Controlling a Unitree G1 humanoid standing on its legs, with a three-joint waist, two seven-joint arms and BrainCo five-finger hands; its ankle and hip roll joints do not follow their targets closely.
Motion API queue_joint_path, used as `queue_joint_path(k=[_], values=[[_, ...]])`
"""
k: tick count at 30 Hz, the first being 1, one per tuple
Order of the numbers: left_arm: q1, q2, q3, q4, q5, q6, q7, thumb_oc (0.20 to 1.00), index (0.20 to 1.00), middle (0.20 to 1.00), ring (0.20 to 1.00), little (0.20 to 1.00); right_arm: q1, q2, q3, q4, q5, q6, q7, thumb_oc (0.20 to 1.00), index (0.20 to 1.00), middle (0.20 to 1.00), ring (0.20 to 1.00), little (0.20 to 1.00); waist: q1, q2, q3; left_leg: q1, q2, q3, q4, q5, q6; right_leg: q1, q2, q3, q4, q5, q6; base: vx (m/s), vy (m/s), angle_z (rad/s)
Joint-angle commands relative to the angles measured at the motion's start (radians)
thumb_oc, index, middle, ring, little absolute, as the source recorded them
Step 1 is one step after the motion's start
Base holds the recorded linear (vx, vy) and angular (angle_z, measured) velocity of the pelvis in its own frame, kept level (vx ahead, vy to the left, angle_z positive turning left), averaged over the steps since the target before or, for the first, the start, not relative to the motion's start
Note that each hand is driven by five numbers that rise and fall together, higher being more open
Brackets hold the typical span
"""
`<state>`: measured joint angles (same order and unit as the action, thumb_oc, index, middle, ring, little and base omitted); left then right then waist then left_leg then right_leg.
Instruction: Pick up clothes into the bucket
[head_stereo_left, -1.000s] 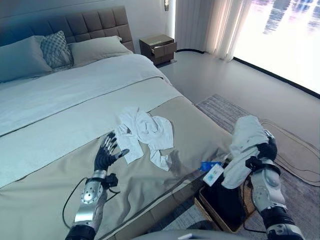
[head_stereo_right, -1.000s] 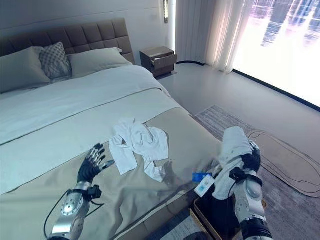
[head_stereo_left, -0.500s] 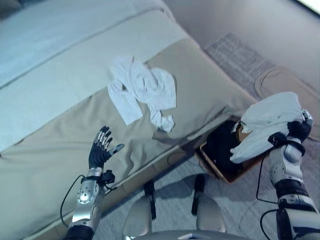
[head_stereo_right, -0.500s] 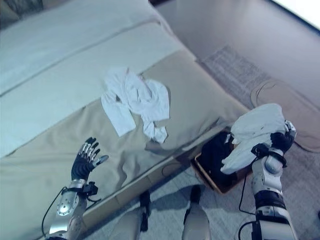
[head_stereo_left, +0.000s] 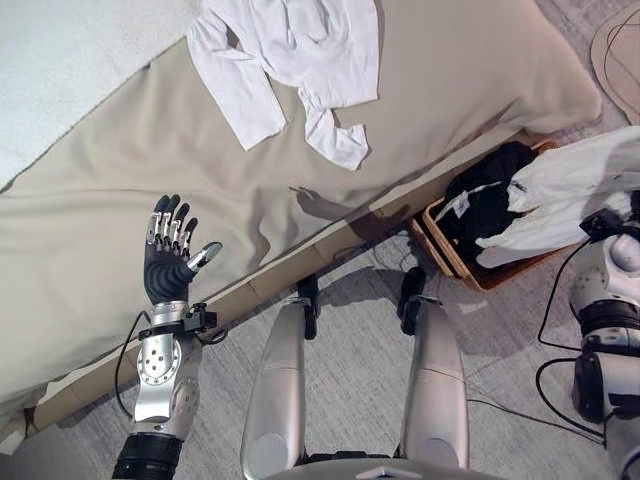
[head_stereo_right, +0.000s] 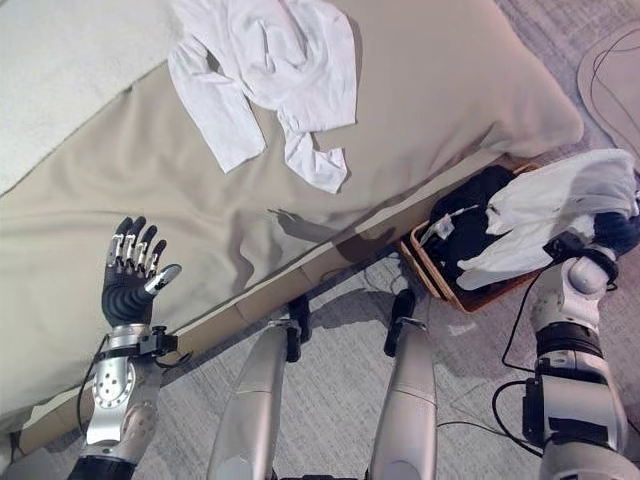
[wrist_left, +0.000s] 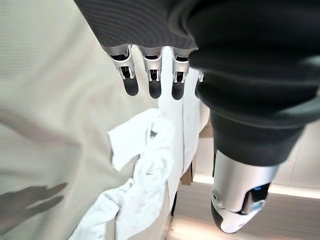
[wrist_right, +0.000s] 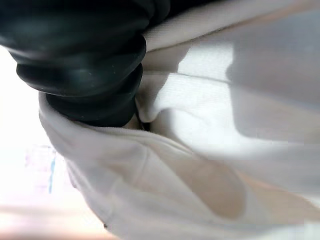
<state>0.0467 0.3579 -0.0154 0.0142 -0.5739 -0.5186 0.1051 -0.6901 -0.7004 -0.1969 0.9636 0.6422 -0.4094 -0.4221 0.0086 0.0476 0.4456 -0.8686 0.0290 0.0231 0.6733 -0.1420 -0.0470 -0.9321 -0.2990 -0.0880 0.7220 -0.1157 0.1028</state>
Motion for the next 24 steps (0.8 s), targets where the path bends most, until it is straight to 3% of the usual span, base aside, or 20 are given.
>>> queue_joint_path(k=[1,3,13,22,23,24], values=[[0.029,0.009,0.026,-0.091,-0.034,-0.096,0.021,1.000,1.000,1.000,1.000,1.000,-0.046,-0.113,0.058,0.039,0.017,-0.061,-0.028,0.200,0.200,0.200,0.200,0.200,-0.007,0.025,-0.087,-0.094,0.005,-0.017,0.050,0.014,-0.007,-0.034,0.005,0.043,-0.003,0.056,0.034,-0.03,0.000,-0.05],[0.025,0.008,0.017,-0.111,-0.046,-0.097,0.025,1.000,1.000,1.000,1.000,1.000,-0.073,-0.132,0.071,0.067,0.025,-0.058,-0.033,0.200,0.200,0.200,0.200,0.200,-0.004,0.031,-0.093,-0.113,0.003,-0.022,0.063,-0.016,-0.012,-0.062,0.007,0.052,0.024,0.023,0.040,0.02,-0.008,0.03],[0.022,0.015,-0.011,-0.176,-0.098,-0.115,0.020,1.000,1.000,1.000,1.000,1.000,-0.179,-0.198,0.127,0.209,0.054,-0.031,-0.046,0.200,0.200,0.200,0.200,0.200,0.005,0.063,-0.083,-0.225,-0.006,-0.011,0.077,-0.002,-0.011,-0.200,0.015,0.091,0.068,0.025,0.034,-0.01,0.002,0.01],[0.001,0.017,-0.025,-0.195,-0.116,-0.125,0.017,1.000,1.000,1.000,1.000,1.000,-0.208,-0.176,0.207,0.255,0.020,0.015,-0.008,0.200,0.200,0.200,0.200,0.200,0.009,0.076,-0.076,-0.259,-0.013,-0.004,0.070,0.011,-0.007,-0.253,0.016,0.105,0.078,0.031,0.032,-0.01,-0.001,-0.02],[0.000,0.019,-0.027,-0.193,-0.116,-0.125,0.017,1.000,1.000,1.000,1.000,1.000,-0.214,-0.179,0.210,0.272,0.018,0.022,-0.008,0.426,0.426,0.426,0.426,0.426,0.010,0.076,-0.078,-0.261,-0.014,-0.003,0.069,0.012,-0.007,-0.256,0.016,0.107,0.077,0.031,0.031,0.00,0.000,0.00],[-0.002,0.019,-0.032,-0.191,-0.119,-0.125,0.019,1.000,1.000,1.000,1.000,1.000,-0.227,-0.183,0.209,0.307,0.011,0.037,-0.020,1.000,1.000,1.000,1.000,1.000,0.012,0.078,-0.078,-0.260,-0.014,-0.003,0.066,0.013,-0.007,-0.255,0.016,0.107,0.077,0.030,0.031,0.00,0.000,0.00]])
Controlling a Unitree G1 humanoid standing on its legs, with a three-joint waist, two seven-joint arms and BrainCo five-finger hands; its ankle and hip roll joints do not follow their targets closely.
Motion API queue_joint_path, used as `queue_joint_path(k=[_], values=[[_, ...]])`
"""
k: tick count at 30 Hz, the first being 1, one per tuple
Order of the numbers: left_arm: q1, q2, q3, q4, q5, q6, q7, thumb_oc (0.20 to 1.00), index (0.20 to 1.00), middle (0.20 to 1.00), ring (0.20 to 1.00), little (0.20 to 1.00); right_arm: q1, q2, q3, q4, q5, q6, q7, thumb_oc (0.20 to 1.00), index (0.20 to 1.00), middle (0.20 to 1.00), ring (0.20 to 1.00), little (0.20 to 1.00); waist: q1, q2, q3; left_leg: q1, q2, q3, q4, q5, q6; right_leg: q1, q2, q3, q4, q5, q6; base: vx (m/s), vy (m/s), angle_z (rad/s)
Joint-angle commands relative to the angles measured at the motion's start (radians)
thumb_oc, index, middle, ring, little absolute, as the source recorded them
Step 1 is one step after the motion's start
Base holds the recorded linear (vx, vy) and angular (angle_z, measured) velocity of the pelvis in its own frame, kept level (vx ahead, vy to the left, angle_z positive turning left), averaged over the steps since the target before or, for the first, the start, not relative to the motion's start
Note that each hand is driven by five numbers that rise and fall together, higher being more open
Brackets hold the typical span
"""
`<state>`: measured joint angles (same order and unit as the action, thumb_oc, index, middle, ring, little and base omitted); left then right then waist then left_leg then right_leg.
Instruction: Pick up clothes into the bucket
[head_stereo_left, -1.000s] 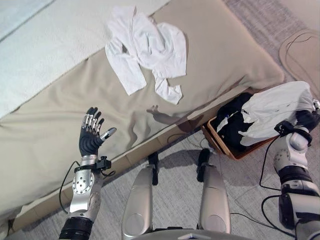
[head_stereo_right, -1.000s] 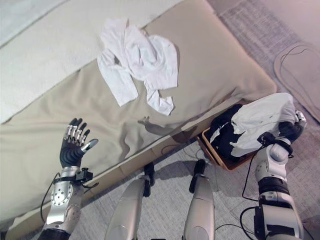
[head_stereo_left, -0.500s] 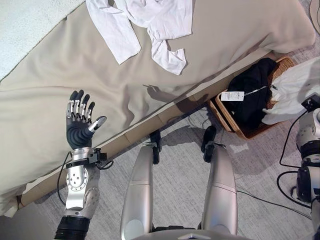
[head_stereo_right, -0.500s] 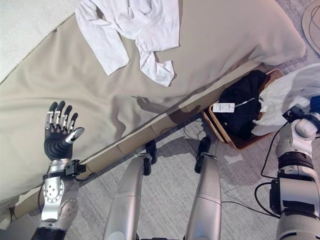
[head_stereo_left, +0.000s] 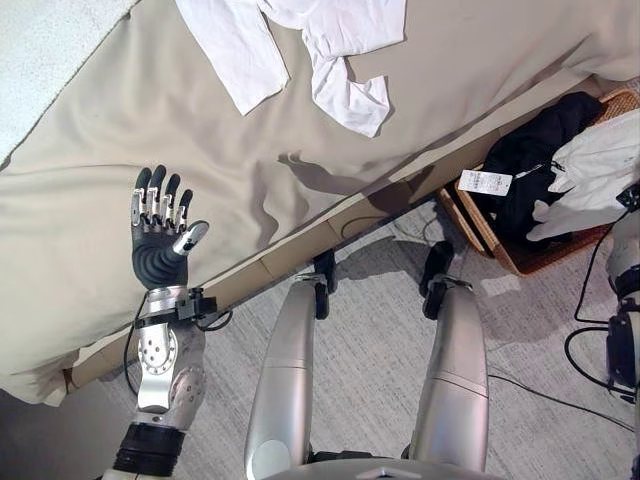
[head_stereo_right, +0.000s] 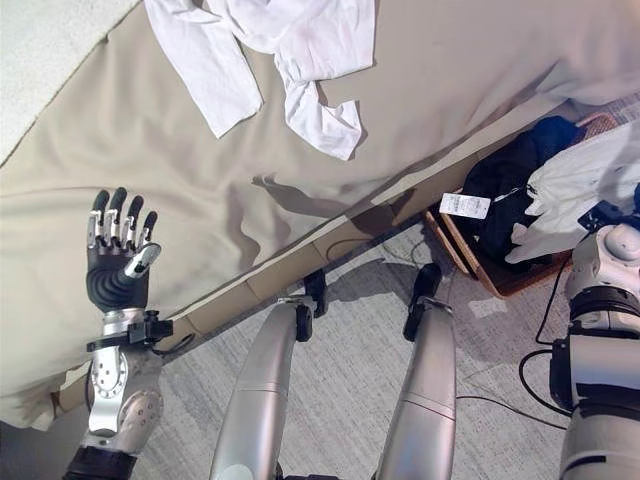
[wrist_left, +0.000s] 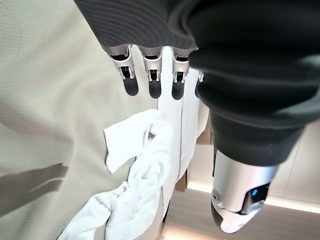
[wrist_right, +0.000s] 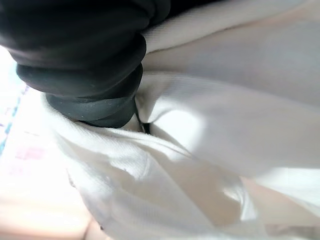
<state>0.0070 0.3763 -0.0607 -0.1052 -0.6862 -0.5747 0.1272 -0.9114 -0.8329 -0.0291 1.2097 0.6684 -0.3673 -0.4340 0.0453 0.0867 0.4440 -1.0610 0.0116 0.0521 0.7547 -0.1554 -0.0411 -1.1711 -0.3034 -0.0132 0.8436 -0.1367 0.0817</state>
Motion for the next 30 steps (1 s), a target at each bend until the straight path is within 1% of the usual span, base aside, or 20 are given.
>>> queue_joint_path(k=[1,7,12,16,17,18,19,20,26,28,29,30], values=[[0.036,0.000,0.009,-0.069,-0.009,-0.067,-0.001,1.000,1.000,1.000,1.000,1.000,-0.021,-0.052,0.043,0.088,-0.021,0.003,-0.021,1.000,1.000,1.000,1.000,1.000,-0.022,0.041,-0.077,-0.066,0.004,-0.030,-0.017,0.027,-0.013,-0.016,0.020,0.034,-0.046,0.051,0.052,0.00,0.000,0.00],[0.016,0.004,0.011,-0.057,0.006,-0.064,0.021,1.000,1.000,1.000,1.000,1.000,-0.038,-0.029,0.049,0.126,-0.035,0.026,-0.043,1.000,1.000,1.000,1.000,1.000,-0.022,0.038,-0.089,-0.050,0.005,-0.027,-0.053,0.040,-0.011,-0.003,0.020,0.026,-0.079,0.061,0.055,0.00,0.000,0.00],[-0.004,-0.003,0.015,-0.036,0.005,-0.068,0.024,1.000,1.000,1.000,1.000,1.000,-0.036,-0.020,0.071,0.140,-0.053,0.051,-0.013,1.000,1.000,1.000,1.000,1.000,-0.025,0.022,-0.102,-0.007,0.010,-0.032,-0.113,0.058,-0.012,0.043,0.023,0.010,-0.138,0.079,0.060,0.00,0.000,0.00],[-0.018,-0.007,0.006,-0.017,0.004,-0.058,0.022,1.000,1.000,1.000,1.000,1.000,-0.057,-0.019,0.075,0.190,-0.059,0.078,-0.014,1.000,1.000,1.000,1.000,1.000,-0.024,0.009,-0.114,0.044,0.013,-0.036,-0.175,0.074,-0.014,0.094,0.020,-0.006,-0.197,0.094,0.068,0.00,0.000,0.00],[-0.020,-0.006,0.003,-0.013,0.007,-0.057,0.022,1.000,1.000,1.000,1.000,1.000,-0.062,-0.016,0.080,0.196,-0.066,0.082,-0.018,1.000,1.000,1.000,1.000,1.000,-0.024,0.006,-0.113,0.064,0.015,-0.036,-0.194,0.081,-0.016,0.114,0.021,-0.011,-0.212,0.099,0.069,-0.08,-0.022,0.03],[-0.025,-0.006,0.003,-0.007,0.007,-0.054,0.020,1.000,1.000,1.000,1.000,1.000,-0.061,-0.013,0.079,0.203,-0.070,0.089,-0.022,1.000,1.000,1.000,1.000,1.000,-0.026,0.002,-0.112,0.070,0.013,-0.031,-0.216,0.117,-0.011,0.123,0.019,-0.018,-0.242,0.136,0.064,0.00,0.000,0.00],[-0.027,-0.005,0.002,-0.003,0.008,-0.051,0.020,1.000,1.000,1.000,1.000,1.000,-0.061,-0.006,0.080,0.200,-0.070,0.092,-0.022,1.000,1.000,1.000,1.000,1.000,-0.025,0.000,-0.116,0.103,0.015,-0.037,-0.233,0.096,-0.018,0.155,0.022,-0.021,-0.250,0.114,0.074,-0.09,-0.018,0.03],[-0.030,-0.005,0.000,-0.003,0.013,-0.050,0.018,1.000,1.000,1.000,1.000,1.000,-0.057,0.001,0.080,0.194,-0.072,0.092,-0.021,1.000,1.000,1.000,1.000,1.000,-0.027,-0.004,-0.112,0.113,0.014,-0.034,-0.258,0.132,-0.014,0.168,0.020,-0.030,-0.279,0.147,0.068,0.00,0.000,0.00],[-0.041,-0.012,0.010,0.051,0.009,-0.044,0.006,1.000,1.000,1.000,1.000,1.000,-0.002,0.046,0.062,0.173,-0.093,0.103,-0.009,1.000,1.000,1.000,1.000,1.000,-0.030,-0.025,-0.127,0.255,0.016,-0.051,-0.360,0.160,-0.026,0.326,0.018,-0.066,-0.385,0.173,0.077,0.02,-0.025,0.05],[-0.039,-0.015,0.017,0.061,0.008,-0.042,0.005,1.000,1.000,1.000,1.000,1.000,0.021,0.061,0.042,0.179,-0.094,0.109,-0.010,1.000,1.000,1.000,1.000,1.000,-0.029,-0.031,-0.131,0.318,0.017,-0.058,-0.400,0.166,-0.030,0.398,0.016,-0.080,-0.428,0.179,0.080,0.07,-0.028,0.05],[-0.038,-0.011,0.024,0.076,0.022,-0.037,0.012,1.000,1.000,1.000,1.000,1.000,0.045,0.083,0.023,0.186,-0.095,0.118,-0.011,1.000,1.000,1.000,1.000,1.000,-0.030,-0.036,-0.134,0.382,0.019,-0.062,-0.427,0.171,-0.034,0.472,0.015,-0.097,-0.467,0.186,0.083,0.07,-0.031,0.07],[-0.038,-0.010,0.024,0.076,0.023,-0.037,0.013,1.000,1.000,1.000,1.000,1.000,0.047,0.084,0.022,0.185,-0.095,0.118,-0.012,1.000,1.000,1.000,1.000,1.000,-0.030,-0.036,-0.130,0.389,0.019,-0.063,-0.430,0.172,-0.034,0.480,0.015,-0.099,-0.470,0.187,0.083,0.08,-0.025,0.10]])
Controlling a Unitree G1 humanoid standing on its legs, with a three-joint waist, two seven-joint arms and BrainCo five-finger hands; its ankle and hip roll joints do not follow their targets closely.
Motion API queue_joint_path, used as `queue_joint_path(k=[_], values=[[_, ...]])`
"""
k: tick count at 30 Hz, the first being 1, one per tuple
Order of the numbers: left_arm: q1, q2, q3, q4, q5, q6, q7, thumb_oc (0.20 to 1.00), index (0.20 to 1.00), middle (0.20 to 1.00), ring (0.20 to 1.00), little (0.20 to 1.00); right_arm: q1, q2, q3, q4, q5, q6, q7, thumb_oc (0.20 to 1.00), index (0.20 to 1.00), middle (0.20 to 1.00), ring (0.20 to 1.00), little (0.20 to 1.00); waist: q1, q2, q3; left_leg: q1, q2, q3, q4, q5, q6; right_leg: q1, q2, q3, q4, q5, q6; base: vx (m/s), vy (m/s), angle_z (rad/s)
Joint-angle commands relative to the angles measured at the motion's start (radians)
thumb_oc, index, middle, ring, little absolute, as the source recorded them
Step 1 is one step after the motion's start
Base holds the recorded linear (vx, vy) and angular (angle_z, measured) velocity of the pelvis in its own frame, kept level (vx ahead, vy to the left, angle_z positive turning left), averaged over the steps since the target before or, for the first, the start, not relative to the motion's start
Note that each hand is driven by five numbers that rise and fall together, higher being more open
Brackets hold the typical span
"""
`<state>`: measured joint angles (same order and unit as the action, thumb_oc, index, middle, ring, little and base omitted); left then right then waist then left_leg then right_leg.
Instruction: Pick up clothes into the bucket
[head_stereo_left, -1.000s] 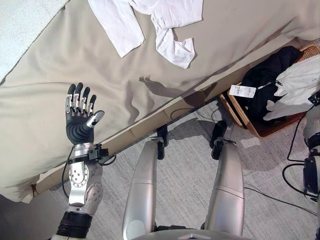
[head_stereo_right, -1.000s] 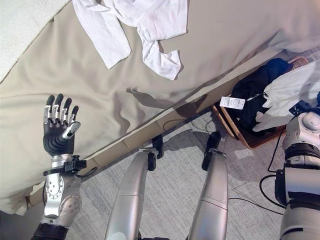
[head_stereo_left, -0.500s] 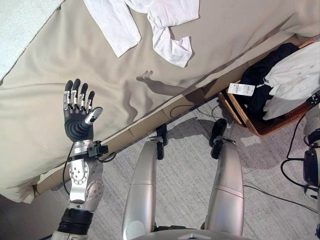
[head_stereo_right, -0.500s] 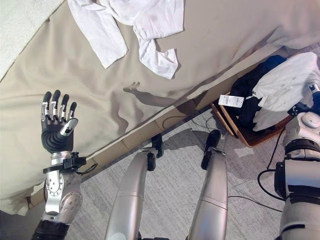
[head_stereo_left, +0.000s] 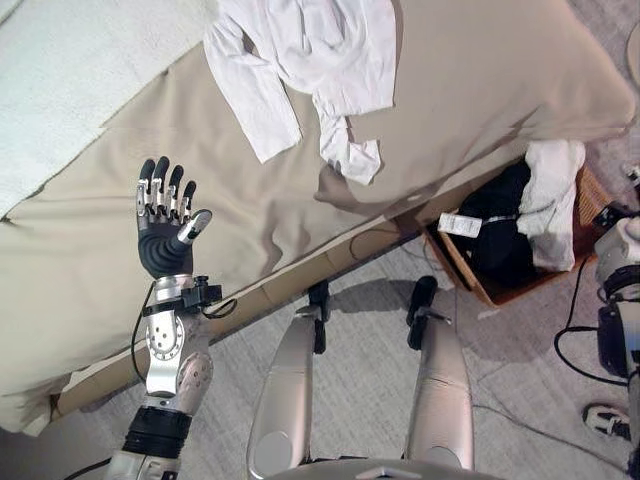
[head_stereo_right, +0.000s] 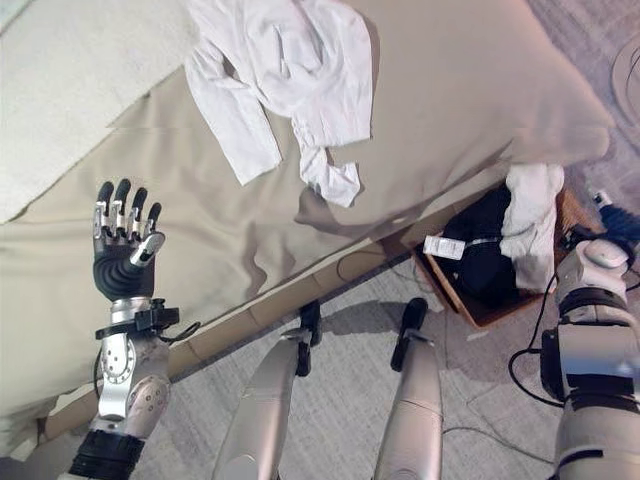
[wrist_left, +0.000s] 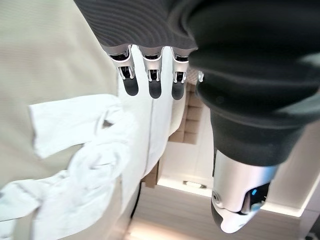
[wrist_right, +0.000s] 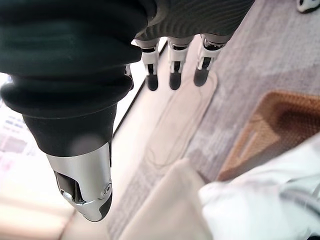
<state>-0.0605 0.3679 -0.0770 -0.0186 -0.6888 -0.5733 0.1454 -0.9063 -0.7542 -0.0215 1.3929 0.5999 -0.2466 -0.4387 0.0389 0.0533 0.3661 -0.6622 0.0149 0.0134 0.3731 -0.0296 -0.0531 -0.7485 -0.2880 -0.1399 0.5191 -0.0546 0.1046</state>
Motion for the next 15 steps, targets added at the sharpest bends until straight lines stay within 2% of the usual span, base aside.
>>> queue_joint_path(k=[1,3,4,5,6,8,10,12,13,15], values=[[0.030,0.000,0.043,-0.001,0.029,-0.035,-0.007,1.000,1.000,1.000,1.000,1.000,0.055,0.014,0.006,0.003,-0.028,0.000,-0.006,1.000,1.000,1.000,1.000,1.000,-0.025,-0.004,-0.051,0.019,0.015,-0.029,-0.064,0.048,-0.022,0.092,0.000,0.021,-0.164,0.108,0.062,0.06,-0.009,0.07],[0.036,0.004,0.062,0.021,0.039,-0.033,-0.007,1.000,1.000,1.000,1.000,1.000,0.102,0.044,-0.023,0.006,-0.033,0.004,-0.009,1.000,1.000,1.000,1.000,1.000,-0.024,-0.012,-0.063,0.098,0.021,-0.034,-0.102,0.049,-0.024,0.182,-0.001,0.007,-0.208,0.115,0.067,0.10,-0.021,-0.01],[0.035,0.005,0.062,0.021,0.039,-0.033,-0.007,1.000,1.000,1.000,1.000,1.000,0.103,0.045,-0.025,0.005,-0.033,0.004,-0.010,1.000,1.000,1.000,1.000,1.000,-0.025,-0.012,-0.061,0.100,0.020,-0.034,-0.108,0.058,-0.023,0.185,-0.002,0.005,-0.216,0.124,0.067,0.13,-0.021,0.08],[0.037,0.007,0.072,0.035,0.049,-0.030,-0.001,1.000,1.000,1.000,1.000,1.000,0.134,0.069,-0.039,0.002,-0.040,0.005,-0.016,1.000,1.000,1.000,1.000,1.000,-0.027,-0.016,-0.066,0.161,0.026,-0.037,-0.134,0.051,-0.025,0.250,-0.002,-0.004,-0.242,0.120,0.071,0.05,-0.002,0.11],[0.037,0.007,0.072,0.035,0.049,-0.030,0.000,1.000,1.000,1.000,1.000,1.000,0.135,0.070,-0.041,0.000,-0.040,0.005,-0.017,1.000,1.000,1.000,1.000,1.000,-0.028,-0.017,-0.064,0.163,0.025,-0.037,-0.139,0.059,-0.024,0.253,-0.003,-0.006,-0.249,0.127,0.070,0.10,-0.007,0.09],[0.036,0.010,0.091,0.066,0.071,-0.025,0.008,1.000,1.000,1.000,1.000,1.000,0.201,0.119,-0.047,-0.041,-0.065,-0.002,-0.021,1.000,1.000,1.000,1.000,1.000,-0.033,-0.026,-0.077,0.246,0.033,-0.037,-0.173,0.055,-0.026,0.349,0.001,-0.020,-0.293,0.125,0.074,0.11,-0.012,-0.01],[0.035,0.013,0.095,0.083,0.081,-0.022,0.015,1.000,1.000,1.000,1.000,1.000,0.228,0.140,-0.048,-0.066,-0.075,-0.006,-0.021,1.000,1.000,1.000,1.000,1.000,-0.038,-0.028,-0.084,0.274,0.034,-0.038,-0.197,0.067,-0.026,0.376,0.003,-0.026,-0.313,0.135,0.075,0.09,0.001,-0.01],[0.039,0.018,0.104,0.122,0.127,-0.016,0.034,1.000,1.000,1.000,1.000,1.000,0.315,0.206,-0.016,-0.164,-0.135,-0.023,-0.013,1.000,1.000,1.000,1.000,1.000,-0.048,-0.035,-0.110,0.352,0.046,-0.039,-0.249,0.078,-0.029,0.446,0.014,-0.030,-0.338,0.131,0.077,0.15,-0.003,-0.04],[0.042,0.018,0.104,0.121,0.128,-0.015,0.035,1.000,1.000,1.000,1.000,1.000,0.321,0.209,-0.017,-0.169,-0.137,-0.021,-0.016,1.000,1.000,1.000,1.000,1.000,-0.049,-0.036,-0.109,0.358,0.046,-0.040,-0.253,0.079,-0.030,0.453,0.014,-0.031,-0.340,0.131,0.077,0.13,-0.035,-0.06],[0.054,0.020,0.113,0.146,0.181,-0.002,0.041,1.000,1.000,1.000,1.000,1.000,0.458,0.279,0.010,-0.343,-0.213,-0.048,0.001,1.000,1.000,1.000,1.000,1.000,-0.065,-0.047,-0.132,0.434,0.069,-0.045,-0.289,0.087,-0.035,0.522,0.035,-0.039,-0.347,0.109,0.073,0.13,-0.084,-0.04]])
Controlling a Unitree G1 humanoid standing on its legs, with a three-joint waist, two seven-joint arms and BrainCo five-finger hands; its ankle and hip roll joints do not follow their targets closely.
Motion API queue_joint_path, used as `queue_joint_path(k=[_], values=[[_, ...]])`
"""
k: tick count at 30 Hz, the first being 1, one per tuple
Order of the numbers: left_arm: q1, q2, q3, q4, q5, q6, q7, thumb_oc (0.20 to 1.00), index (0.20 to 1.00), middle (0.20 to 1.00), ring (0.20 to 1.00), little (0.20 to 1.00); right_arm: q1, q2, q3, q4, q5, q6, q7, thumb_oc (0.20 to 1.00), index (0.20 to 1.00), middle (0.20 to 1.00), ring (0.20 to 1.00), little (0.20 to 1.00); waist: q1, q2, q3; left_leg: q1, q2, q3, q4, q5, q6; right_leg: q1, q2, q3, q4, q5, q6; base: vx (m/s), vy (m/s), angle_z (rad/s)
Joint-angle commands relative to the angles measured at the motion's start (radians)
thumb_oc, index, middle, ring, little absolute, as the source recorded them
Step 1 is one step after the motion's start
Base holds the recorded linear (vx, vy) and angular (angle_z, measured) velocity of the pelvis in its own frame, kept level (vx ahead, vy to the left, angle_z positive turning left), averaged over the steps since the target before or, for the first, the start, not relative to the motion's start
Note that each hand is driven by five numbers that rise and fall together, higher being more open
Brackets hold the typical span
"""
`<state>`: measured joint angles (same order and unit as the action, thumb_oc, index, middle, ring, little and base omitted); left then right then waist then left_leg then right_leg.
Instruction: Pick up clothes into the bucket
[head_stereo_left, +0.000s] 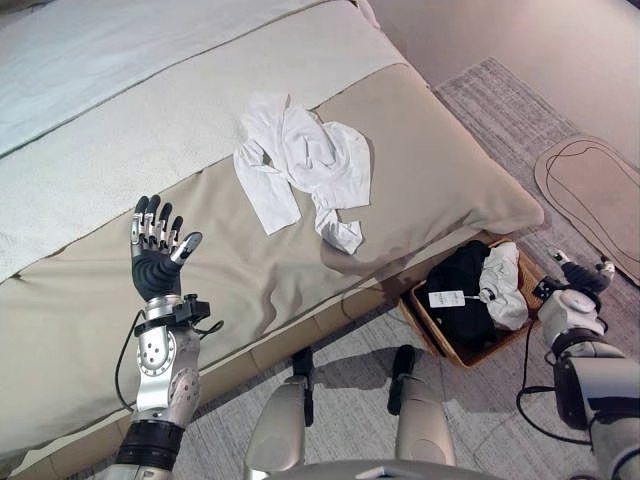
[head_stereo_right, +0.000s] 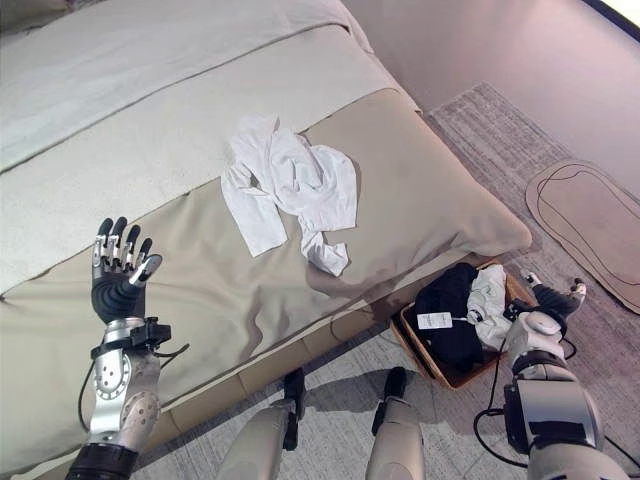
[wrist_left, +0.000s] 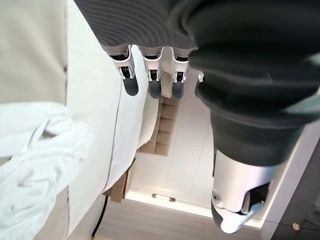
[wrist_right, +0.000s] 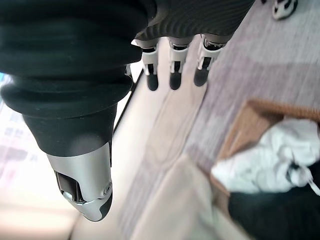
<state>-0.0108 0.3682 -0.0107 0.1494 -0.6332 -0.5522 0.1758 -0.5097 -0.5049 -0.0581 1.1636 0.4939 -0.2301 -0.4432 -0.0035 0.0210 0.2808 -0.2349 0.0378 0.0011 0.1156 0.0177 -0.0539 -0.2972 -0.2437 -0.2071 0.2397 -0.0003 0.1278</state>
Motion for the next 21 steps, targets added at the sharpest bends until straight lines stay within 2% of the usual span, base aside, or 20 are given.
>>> queue_joint_path(k=[1,2,4,6,8,9,11,12,13,14,15,16,19,21], values=[[0.007,0.021,0.046,-0.023,0.127,-0.022,0.012,1.000,1.000,1.000,1.000,1.000,0.067,0.032,0.046,-0.119,-0.109,-0.062,0.004,1.000,1.000,1.000,1.000,1.000,-0.023,-0.015,-0.045,0.012,0.047,-0.033,-0.034,0.041,-0.035,0.075,-0.009,0.027,-0.069,0.054,0.049,0.18,-0.137,-0.01],[0.020,0.012,0.055,-0.004,0.147,-0.021,0.011,1.000,1.000,1.000,1.000,1.000,0.152,0.066,0.065,-0.263,-0.164,-0.087,0.018,1.000,1.000,1.000,1.000,1.000,-0.034,-0.022,-0.057,0.057,0.063,-0.038,-0.049,0.044,-0.039,0.113,0.014,0.023,-0.071,0.037,0.042,0.10,-0.078,0.01],[0.027,0.009,0.057,-0.004,0.147,-0.020,0.005,1.000,1.000,1.000,1.000,1.000,0.198,0.079,0.061,-0.321,-0.180,-0.095,0.027,1.000,1.000,1.000,1.000,1.000,-0.038,-0.023,-0.063,0.084,0.074,-0.038,-0.062,0.048,-0.043,0.134,0.025,0.020,-0.075,0.030,0.039,0.11,-0.113,-0.04],[0.050,-0.011,0.077,0.015,0.150,-0.012,-0.002,1.000,1.000,1.000,1.000,1.000,0.311,0.109,0.062,-0.466,-0.207,-0.126,0.070,1.000,1.000,1.000,1.000,1.000,-0.048,-0.030,-0.086,0.128,0.112,-0.043,-0.072,0.057,-0.052,0.174,0.063,0.020,-0.079,0.005,0.021,0.13,-0.191,-0.04],[0.051,-0.011,0.076,0.014,0.150,-0.012,-0.002,1.000,1.000,1.000,1.000,1.000,0.314,0.110,0.061,-0.469,-0.208,-0.125,0.069,1.000,1.000,1.000,1.000,1.000,-0.048,-0.029,-0.086,0.131,0.113,-0.044,-0.074,0.057,-0.053,0.177,0.064,0.019,-0.080,0.005,0.021,0.07,-0.166,-0.02],[0.075,-0.030,0.100,0.026,0.148,-0.004,-0.008,1.000,1.000,1.000,1.000,1.000,0.392,0.136,0.069,-0.578,-0.225,-0.142,0.099,1.000,1.000,1.000,1.000,1.000,-0.050,-0.040,-0.102,0.138,0.139,-0.052,-0.023,0.050,-0.054,0.211,0.110,0.035,-0.089,-0.019,-0.008,0.09,-0.280,-0.05],[0.085,-0.036,0.109,0.029,0.144,-0.002,-0.012,1.000,1.000,1.000,1.000,1.000,0.409,0.147,0.072,-0.595,-0.217,-0.146,0.109,1.000,1.000,1.000,1.000,1.000,-0.045,-0.045,-0.103,0.128,0.135,-0.061,0.028,0.049,-0.052,0.225,0.122,0.041,-0.093,-0.027,-0.020,0.07,-0.229,-0.03],[0.095,-0.046,0.123,0.032,0.137,0.000,-0.019,1.000,1.000,1.000,1.000,1.000,0.434,0.154,0.088,-0.634,-0.219,-0.149,0.132,1.000,1.000,1.000,1.000,1.000,-0.033,-0.060,-0.092,0.095,0.115,-0.087,0.170,0.076,-0.040,0.248,0.136,0.053,-0.092,-0.032,-0.043,0.03,-0.115,-0.12],[0.095,-0.046,0.123,0.032,0.136,0.001,-0.019,1.000,1.000,1.000,1.000,1.000,0.435,0.155,0.088,-0.636,-0.219,-0.148,0.132,1.000,1.000,1.000,1.000,1.000,-0.034,-0.059,-0.092,0.091,0.115,-0.089,0.178,0.073,-0.040,0.249,0.136,0.052,-0.091,-0.033,-0.042,0.06,-0.166,-0.29],[0.095,-0.056,0.125,0.040,0.135,0.004,-0.019,1.000,1.000,1.000,1.000,1.000,0.451,0.165,0.089,-0.651,-0.206,-0.145,0.143,1.000,1.000,1.000,1.000,1.000,-0.021,-0.066,-0.081,0.048,0.071,-0.113,0.262,0.092,-0.028,0.272,0.132,0.052,-0.094,-0.036,-0.053,0.04,-0.054,-0.33],[0.097,-0.062,0.127,0.037,0.135,0.003,-0.023,1.000,1.000,1.000,1.000,1.000,0.450,0.166,0.092,-0.647,-0.213,-0.142,0.148,1.000,1.000,1.000,1.000,1.000,-0.017,-0.066,-0.079,0.023,0.047,-0.113,0.254,0.090,-0.025,0.281,0.131,0.051,-0.098,-0.037,-0.052,0.05,-0.054,-0.21],[0.098,-0.062,0.127,0.037,0.135,0.003,-0.023,1.000,1.000,1.000,1.000,1.000,0.450,0.166,0.092,-0.647,-0.213,-0.142,0.148,1.000,1.000,1.000,1.000,1.000,-0.018,-0.066,-0.079,0.023,0.046,-0.113,0.256,0.089,-0.024,0.282,0.130,0.051,-0.098,-0.039,-0.051,0.05,-0.001,0.00],[0.112,-0.063,0.133,0.058,0.141,0.006,-0.027,1.000,1.000,1.000,1.000,1.000,0.450,0.171,0.092,-0.638,-0.213,-0.137,0.147,1.000,1.000,1.000,1.000,1.000,-0.010,-0.064,-0.096,-0.032,0.030,-0.048,0.160,0.087,-0.017,0.297,0.135,0.059,-0.116,-0.038,-0.045,0.13,0.035,0.04],[0.119,-0.062,0.136,0.061,0.147,0.007,-0.023,1.000,1.000,1.000,1.000,1.000,0.451,0.172,0.095,-0.645,-0.219,-0.136,0.144,1.000,1.000,1.000,1.000,1.000,0.001,-0.044,-0.102,-0.033,0.034,-0.020,0.027,0.144,-0.020,0.311,0.154,0.071,-0.125,-0.045,-0.038,0.16,0.102,0.05]])
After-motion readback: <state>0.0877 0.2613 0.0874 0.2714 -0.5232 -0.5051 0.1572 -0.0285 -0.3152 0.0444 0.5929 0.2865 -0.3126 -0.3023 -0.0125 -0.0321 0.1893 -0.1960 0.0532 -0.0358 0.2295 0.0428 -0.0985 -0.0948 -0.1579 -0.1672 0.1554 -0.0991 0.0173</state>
